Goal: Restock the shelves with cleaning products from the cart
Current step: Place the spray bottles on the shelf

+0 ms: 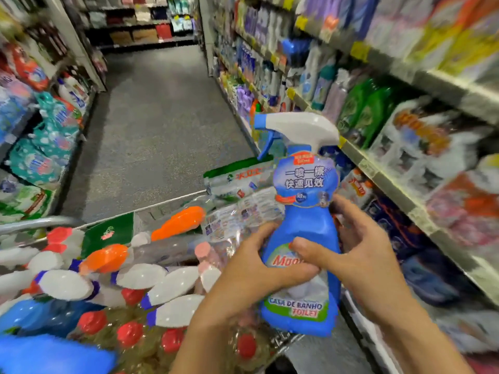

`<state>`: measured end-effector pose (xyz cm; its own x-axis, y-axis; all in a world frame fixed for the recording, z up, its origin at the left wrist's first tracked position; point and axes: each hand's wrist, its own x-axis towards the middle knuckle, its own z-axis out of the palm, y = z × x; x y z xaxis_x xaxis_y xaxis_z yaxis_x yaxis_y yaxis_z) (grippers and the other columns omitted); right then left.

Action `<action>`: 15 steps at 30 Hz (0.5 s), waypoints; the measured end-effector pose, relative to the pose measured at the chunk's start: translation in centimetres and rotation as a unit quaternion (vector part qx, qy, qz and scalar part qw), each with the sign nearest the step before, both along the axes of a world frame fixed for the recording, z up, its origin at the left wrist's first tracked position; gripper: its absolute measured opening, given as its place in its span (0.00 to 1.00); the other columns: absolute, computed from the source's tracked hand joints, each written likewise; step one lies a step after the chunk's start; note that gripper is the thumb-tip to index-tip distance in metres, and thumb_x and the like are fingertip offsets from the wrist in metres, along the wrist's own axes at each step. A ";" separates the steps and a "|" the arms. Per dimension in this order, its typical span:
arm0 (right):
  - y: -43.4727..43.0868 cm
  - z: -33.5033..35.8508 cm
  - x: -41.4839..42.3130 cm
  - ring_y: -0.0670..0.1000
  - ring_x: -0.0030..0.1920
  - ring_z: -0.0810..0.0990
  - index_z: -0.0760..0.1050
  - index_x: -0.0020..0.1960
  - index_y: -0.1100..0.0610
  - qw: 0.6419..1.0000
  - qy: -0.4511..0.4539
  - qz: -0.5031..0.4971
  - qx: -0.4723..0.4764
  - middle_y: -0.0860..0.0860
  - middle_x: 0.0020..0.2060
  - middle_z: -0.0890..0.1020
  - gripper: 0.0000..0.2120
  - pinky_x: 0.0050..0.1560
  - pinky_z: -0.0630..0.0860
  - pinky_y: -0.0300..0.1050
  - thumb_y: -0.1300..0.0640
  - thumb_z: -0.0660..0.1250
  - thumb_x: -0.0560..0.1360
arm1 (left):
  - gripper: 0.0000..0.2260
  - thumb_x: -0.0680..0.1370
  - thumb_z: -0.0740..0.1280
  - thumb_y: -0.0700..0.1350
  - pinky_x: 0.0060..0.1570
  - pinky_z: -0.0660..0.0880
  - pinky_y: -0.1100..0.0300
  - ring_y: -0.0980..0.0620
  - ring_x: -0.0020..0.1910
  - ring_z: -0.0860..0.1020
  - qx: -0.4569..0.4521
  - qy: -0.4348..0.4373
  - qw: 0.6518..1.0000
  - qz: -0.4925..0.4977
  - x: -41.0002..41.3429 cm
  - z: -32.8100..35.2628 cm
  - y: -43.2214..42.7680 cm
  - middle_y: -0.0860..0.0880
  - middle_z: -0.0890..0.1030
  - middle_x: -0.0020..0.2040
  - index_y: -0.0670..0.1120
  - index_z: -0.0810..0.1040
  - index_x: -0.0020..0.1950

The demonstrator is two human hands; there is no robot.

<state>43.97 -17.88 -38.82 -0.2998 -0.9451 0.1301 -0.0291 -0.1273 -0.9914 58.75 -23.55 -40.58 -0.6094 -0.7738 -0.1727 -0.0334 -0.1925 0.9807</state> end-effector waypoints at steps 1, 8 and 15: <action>1.1 0.3 -0.3 0.53 0.53 0.84 0.77 0.61 0.49 1.000 -0.008 -0.011 -0.001 0.51 0.55 0.84 0.29 0.47 0.81 0.43 0.60 0.79 0.62 | 0.22 0.56 0.78 0.52 0.42 0.79 0.60 0.55 0.43 0.83 -0.008 0.001 1.000 -0.011 -0.6 0.2 0.6 0.51 0.85 0.46 0.59 0.80 0.49; 9.4 1.3 -3.2 0.52 0.56 0.82 0.75 0.62 0.51 0.991 0.011 -0.132 0.008 0.49 0.56 0.83 0.27 0.55 0.79 0.52 0.59 0.77 0.64 | 0.22 0.52 0.77 0.51 0.34 0.76 0.69 0.62 0.35 0.81 -0.036 0.048 0.990 -0.131 -5.5 0.9 5.7 0.54 0.85 0.39 0.58 0.83 0.45; 16.7 0.3 -7.8 0.51 0.58 0.81 0.76 0.61 0.43 0.977 -0.019 -0.213 -0.014 0.49 0.58 0.82 0.27 0.52 0.79 0.42 0.54 0.78 0.64 | 0.24 0.55 0.78 0.50 0.39 0.77 0.63 0.57 0.38 0.81 -0.051 0.028 0.956 -0.288 -12.8 0.3 9.5 0.48 0.85 0.43 0.50 0.81 0.50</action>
